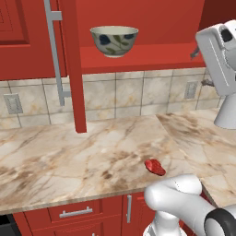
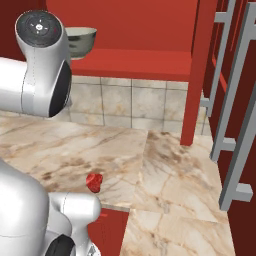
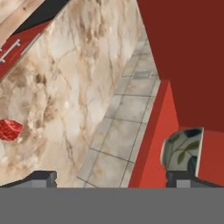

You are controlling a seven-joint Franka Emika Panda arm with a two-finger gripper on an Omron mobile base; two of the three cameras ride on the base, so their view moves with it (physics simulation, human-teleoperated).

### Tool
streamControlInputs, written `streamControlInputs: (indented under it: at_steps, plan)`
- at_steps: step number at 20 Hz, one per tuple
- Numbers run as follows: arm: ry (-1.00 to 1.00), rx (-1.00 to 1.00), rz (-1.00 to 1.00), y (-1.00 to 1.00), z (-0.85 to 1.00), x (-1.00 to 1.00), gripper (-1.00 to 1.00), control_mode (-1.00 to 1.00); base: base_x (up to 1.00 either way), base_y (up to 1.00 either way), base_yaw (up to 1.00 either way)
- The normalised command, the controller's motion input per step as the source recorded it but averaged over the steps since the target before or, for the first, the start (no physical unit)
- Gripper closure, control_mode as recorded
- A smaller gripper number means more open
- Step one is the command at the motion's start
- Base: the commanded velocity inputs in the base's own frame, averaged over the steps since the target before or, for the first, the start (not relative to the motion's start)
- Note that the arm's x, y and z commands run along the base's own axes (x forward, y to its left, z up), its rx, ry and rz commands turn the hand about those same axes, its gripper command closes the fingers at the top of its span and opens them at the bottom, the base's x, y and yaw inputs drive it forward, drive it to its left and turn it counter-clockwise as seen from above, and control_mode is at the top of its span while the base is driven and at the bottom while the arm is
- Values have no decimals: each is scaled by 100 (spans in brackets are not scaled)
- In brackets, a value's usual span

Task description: Retrieve the bowl from the cabinet, then place the raw meat into the bowl to avoid contamination.

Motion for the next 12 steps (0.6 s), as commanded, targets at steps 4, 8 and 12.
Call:
streamControlInputs:
  at_steps: [4, 8, 12]
  plan:
    - [-1, 0, 1, 1, 39, 31, -100, -100, 0, 0, 0]
    - [-1, 0, 0, 0, 21, 39, -100, -100, 0, 0, 0]
    - [-6, 0, 0, 2, 15, 48, -100, -100, 0, 0, 0]
